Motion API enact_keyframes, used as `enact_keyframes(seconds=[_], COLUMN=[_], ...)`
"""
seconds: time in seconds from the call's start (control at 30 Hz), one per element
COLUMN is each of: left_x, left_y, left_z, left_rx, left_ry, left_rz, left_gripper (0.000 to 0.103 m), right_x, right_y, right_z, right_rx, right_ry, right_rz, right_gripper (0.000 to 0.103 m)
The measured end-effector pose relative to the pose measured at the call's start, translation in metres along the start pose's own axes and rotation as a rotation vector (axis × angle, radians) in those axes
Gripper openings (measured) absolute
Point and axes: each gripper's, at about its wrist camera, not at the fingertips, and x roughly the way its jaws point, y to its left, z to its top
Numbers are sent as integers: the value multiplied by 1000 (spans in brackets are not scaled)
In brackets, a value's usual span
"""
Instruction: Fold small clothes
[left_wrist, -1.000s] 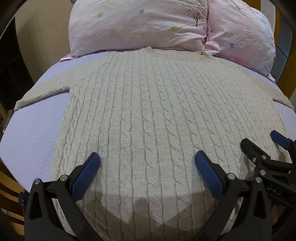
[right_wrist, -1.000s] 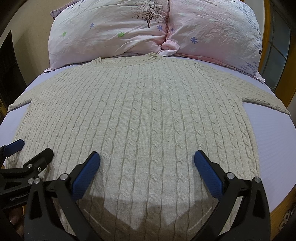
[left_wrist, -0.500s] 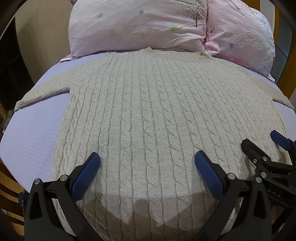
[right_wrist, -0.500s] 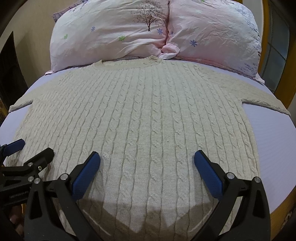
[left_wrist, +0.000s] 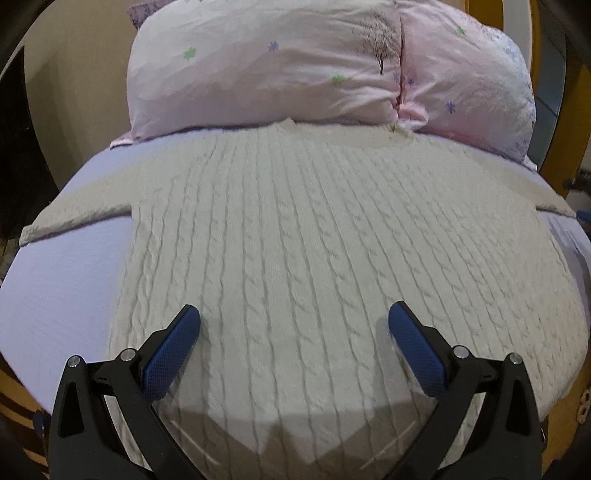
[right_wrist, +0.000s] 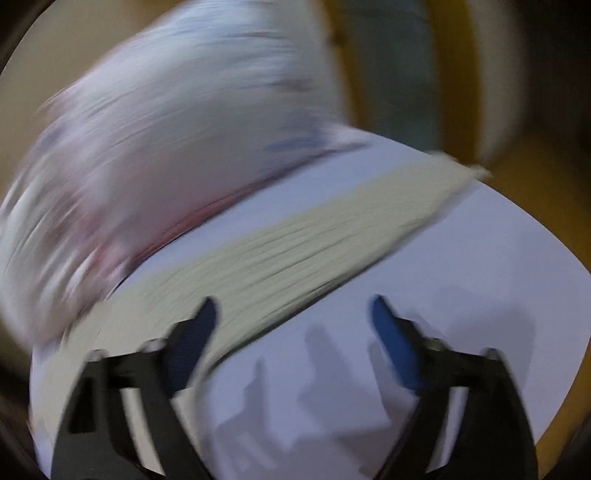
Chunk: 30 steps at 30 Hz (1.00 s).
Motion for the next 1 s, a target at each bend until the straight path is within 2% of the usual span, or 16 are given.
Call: enact_keyframes(seconds=[0.07,0.2,0.3,0.33,0.37,0.43,0.5,0.6,0.63,0.7,0.77,0.83,0.9,0.93,0.97,1.0], left_x=[-3,-11,-20,-23,-25,-28,-32,-39,-42,-46,-48,-45,-38,-35,-29,-22], left_y=[5,25,60,74,86,125,151,207,233,257,288,308,324,326,329,335], left_z=[3,13,22,22,23,24,22,14,10,6,5,7,13,14,18,23], left_rx=[-17,-73,-159,-190,-221,-311,-380,-517,-588,-661,-753,-810,-840,-844,-844,-846], left_ry=[-16,-56,-105,-119,-129,-150,-163,-201,-220,-245,-268,-261,-242,-228,-218,-201], left_rz=[-17,-47,-38,-33,-30,-47,-42,20,57,77,94,100,98,104,105,107], left_gripper=[102,102,102,102,102,102,102,102,102,102,102,102,102,102,102,99], right_x=[21,45,51,52,56,58,34,-19,-34,-65,-85,-94,-86,-78,-67,-62], right_y=[-34,-71,-86,-89,-94,-95,-72,16,44,116,175,243,288,309,327,335], right_z=[29,58,69,71,75,83,84,70,61,29,-10,-69,-123,-156,-193,-214], right_rx=[129,284,322,321,319,322,226,-53,-126,-306,-461,-640,-786,-859,-936,-974], right_ry=[22,35,-11,-18,-20,-37,-138,-292,-317,-355,-351,-283,-154,-55,77,150], right_rz=[-41,-76,-96,-103,-107,-80,-55,38,85,221,335,474,558,592,617,621], right_gripper=[63,55,35,24,8,7,6,6,6,6,6,6,9,13,27,34])
